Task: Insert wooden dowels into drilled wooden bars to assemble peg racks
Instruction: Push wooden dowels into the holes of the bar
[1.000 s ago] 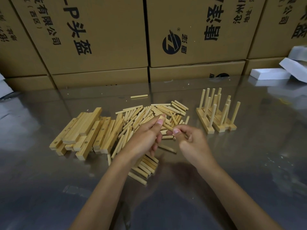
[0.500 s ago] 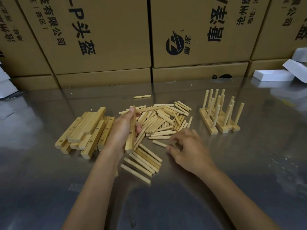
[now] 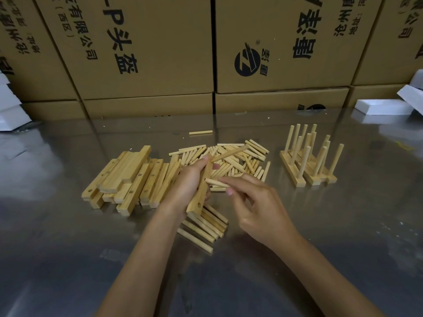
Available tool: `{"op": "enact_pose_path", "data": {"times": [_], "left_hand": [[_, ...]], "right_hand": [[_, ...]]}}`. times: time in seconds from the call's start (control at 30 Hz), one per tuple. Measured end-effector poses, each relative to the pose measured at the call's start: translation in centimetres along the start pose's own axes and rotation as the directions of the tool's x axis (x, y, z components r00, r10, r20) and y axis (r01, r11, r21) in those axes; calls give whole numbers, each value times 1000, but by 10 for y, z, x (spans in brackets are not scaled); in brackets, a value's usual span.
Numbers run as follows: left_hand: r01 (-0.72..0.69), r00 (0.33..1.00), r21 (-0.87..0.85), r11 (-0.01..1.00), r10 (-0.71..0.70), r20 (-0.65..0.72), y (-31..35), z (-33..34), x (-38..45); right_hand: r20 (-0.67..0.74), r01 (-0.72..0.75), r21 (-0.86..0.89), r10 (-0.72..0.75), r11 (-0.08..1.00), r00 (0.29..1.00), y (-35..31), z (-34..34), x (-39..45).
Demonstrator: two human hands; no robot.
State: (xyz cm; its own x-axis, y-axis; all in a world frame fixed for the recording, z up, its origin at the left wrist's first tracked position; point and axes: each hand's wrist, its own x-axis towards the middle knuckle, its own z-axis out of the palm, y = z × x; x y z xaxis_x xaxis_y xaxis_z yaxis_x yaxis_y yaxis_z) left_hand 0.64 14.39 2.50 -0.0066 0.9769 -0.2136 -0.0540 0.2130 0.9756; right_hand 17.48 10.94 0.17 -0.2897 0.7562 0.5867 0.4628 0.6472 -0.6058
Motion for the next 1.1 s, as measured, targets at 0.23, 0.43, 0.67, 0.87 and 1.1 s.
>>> {"op": "enact_pose_path", "data": {"times": [0.23, 0.43, 0.67, 0.87, 1.1], "left_hand": [[-109, 994, 231, 967, 111, 5, 5, 15, -13], [-147, 987, 282, 948, 159, -20, 1, 21, -10], [-189, 979, 262, 946, 201, -21, 1, 25, -11], [-224, 937, 147, 963, 255, -240, 1, 19, -7], [-187, 841, -99, 977, 108, -530, 8, -22, -1]], "right_hand": [[-35, 59, -110, -63, 992, 997, 6, -7, 1], [2, 18, -136, -18, 991, 1000, 5, -10, 2], [-66, -71, 50, 75, 996, 995, 3, -10, 1], [-316, -137, -66, 109, 988, 942, 2, -1, 5], [188, -269, -152, 295, 951, 937, 10, 18, -5]]}}
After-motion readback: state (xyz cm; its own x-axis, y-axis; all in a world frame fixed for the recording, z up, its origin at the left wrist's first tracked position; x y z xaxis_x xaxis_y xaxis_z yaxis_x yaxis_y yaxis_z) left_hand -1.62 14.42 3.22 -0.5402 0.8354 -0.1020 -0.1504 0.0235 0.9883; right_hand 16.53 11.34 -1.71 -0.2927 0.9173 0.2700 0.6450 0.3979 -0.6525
